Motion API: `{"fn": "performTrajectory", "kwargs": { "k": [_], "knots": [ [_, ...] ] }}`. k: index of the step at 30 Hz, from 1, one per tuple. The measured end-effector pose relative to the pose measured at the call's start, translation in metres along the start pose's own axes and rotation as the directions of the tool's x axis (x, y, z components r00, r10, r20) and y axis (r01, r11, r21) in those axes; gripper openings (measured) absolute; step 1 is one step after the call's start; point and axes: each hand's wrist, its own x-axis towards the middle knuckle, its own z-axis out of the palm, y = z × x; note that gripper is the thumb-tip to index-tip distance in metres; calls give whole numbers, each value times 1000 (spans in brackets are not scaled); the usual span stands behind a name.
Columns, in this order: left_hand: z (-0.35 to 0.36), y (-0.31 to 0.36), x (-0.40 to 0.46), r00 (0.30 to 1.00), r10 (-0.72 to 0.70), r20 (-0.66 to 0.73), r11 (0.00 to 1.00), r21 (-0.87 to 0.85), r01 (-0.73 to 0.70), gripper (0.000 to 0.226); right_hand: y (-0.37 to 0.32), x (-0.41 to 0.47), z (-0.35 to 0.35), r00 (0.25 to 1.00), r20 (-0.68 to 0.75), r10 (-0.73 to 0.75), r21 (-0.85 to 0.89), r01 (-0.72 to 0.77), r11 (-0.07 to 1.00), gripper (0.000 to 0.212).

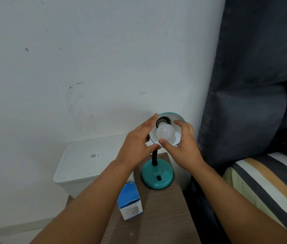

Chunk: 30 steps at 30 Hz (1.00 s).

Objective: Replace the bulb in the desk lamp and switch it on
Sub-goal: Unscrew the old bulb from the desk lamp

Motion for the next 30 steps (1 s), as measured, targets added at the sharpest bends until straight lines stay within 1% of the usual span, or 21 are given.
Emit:
{"fn": "performTrajectory", "kwargs": {
  "k": [4, 8, 12, 14, 16, 19, 22, 24, 25, 28, 30],
  "knots": [
    [-1, -1, 1, 1000, -3, 0, 1000, 1, 3, 103, 1, 2, -2, 998, 53, -27, 31, 26, 999, 58],
    [-1, -2, 1, 1000, -5, -2, 1000, 0, 5, 104, 1, 4, -6, 993, 109, -40, 49, 34, 998, 61],
    [0, -1, -2, 1000, -10, -10, 1000, -27, 10, 99, 0, 2, -5, 996, 84, -26, 64, 20, 998, 73],
    [1, 0, -2, 1000, -7, -6, 1000, -30, 7, 96, 1, 3, -4, 999, 46, 23, 28, -24, 999, 71],
    [2, 1, -1, 1000, -17, 3, 999, -34, 17, 97, 1, 3, -4, 999, 25, 44, 17, -44, 999, 65],
    [1, 0, -1, 1000, -31, 3, 999, -43, 31, 101, 0, 3, -5, 997, 73, 15, 74, -20, 997, 62],
    [2, 1, -1, 999, -35, 1, 998, -50, 35, 102, 0, 2, -4, 996, 95, 3, 129, -15, 992, 70],
    [2, 3, -2, 999, -33, -2, 998, -59, 32, 99, 1, 1, -3, 996, 87, 9, 139, -21, 990, 79],
    [3, 3, -2, 1000, -29, -2, 998, -59, 29, 98, 2, 1, -3, 997, 76, 22, 130, -31, 991, 80],
    [2, 4, -2, 999, -32, 4, 998, -60, 33, 97, 3, 1, -3, 998, 33, 49, 81, -51, 995, 67],
    [2, 3, -2, 999, -34, 8, 997, -62, 35, 100, 4, 3, -3, 998, 53, 39, 98, -44, 994, 61]
  ]
}}
